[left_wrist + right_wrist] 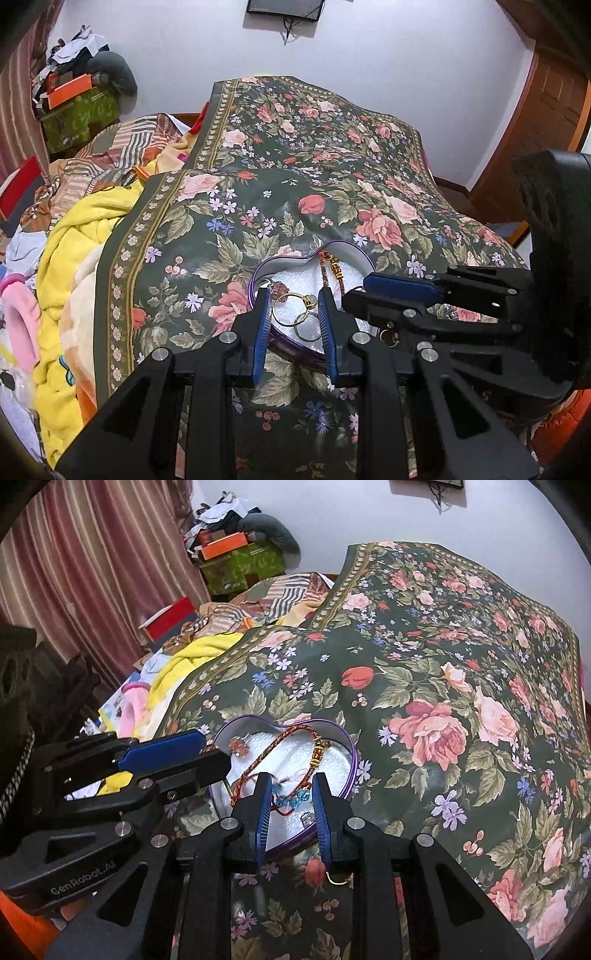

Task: Organize jewelry
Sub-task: 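Lower the gold ring into the tin with the left tool while the right tool drops the bracelet in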

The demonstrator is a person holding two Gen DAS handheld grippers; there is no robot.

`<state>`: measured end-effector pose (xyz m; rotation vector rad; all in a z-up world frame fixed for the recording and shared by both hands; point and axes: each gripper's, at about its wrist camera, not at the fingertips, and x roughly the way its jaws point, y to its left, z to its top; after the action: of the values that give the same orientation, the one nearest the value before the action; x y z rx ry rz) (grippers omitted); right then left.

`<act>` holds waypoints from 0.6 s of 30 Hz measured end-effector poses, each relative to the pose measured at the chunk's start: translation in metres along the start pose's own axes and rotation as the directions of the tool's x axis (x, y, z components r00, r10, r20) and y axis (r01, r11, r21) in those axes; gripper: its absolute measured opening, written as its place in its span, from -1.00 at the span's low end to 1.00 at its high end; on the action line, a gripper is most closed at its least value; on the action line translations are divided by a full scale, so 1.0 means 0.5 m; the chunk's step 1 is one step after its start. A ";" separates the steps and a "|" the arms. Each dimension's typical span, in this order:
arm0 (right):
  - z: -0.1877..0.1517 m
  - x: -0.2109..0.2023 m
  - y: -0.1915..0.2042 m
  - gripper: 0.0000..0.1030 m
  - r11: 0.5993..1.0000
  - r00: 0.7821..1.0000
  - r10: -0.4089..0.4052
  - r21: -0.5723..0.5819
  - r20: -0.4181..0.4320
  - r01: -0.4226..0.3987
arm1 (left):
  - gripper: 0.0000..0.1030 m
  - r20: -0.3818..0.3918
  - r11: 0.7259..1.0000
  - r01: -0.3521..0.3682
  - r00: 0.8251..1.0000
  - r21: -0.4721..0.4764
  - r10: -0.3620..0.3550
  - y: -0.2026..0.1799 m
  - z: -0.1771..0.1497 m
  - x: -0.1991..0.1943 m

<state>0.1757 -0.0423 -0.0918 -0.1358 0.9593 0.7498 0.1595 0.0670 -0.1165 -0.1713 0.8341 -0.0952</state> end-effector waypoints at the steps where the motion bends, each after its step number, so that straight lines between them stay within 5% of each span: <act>1: -0.001 -0.001 0.001 -0.60 1.000 1.000 0.000 -0.004 -0.001 0.000 | -0.53 0.000 1.000 0.001 1.000 0.000 -0.001 0.000 0.000 -0.002; 18: 0.003 -0.114 -0.031 -0.48 0.997 0.993 -0.066 0.039 0.098 0.062 | -0.53 0.062 1.000 -0.013 0.998 0.029 0.011 -0.031 0.020 -0.080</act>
<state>0.1666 -0.0827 -0.0495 -0.0962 0.8697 0.6738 0.1398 0.0591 -0.0778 -0.1411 0.7714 -0.0906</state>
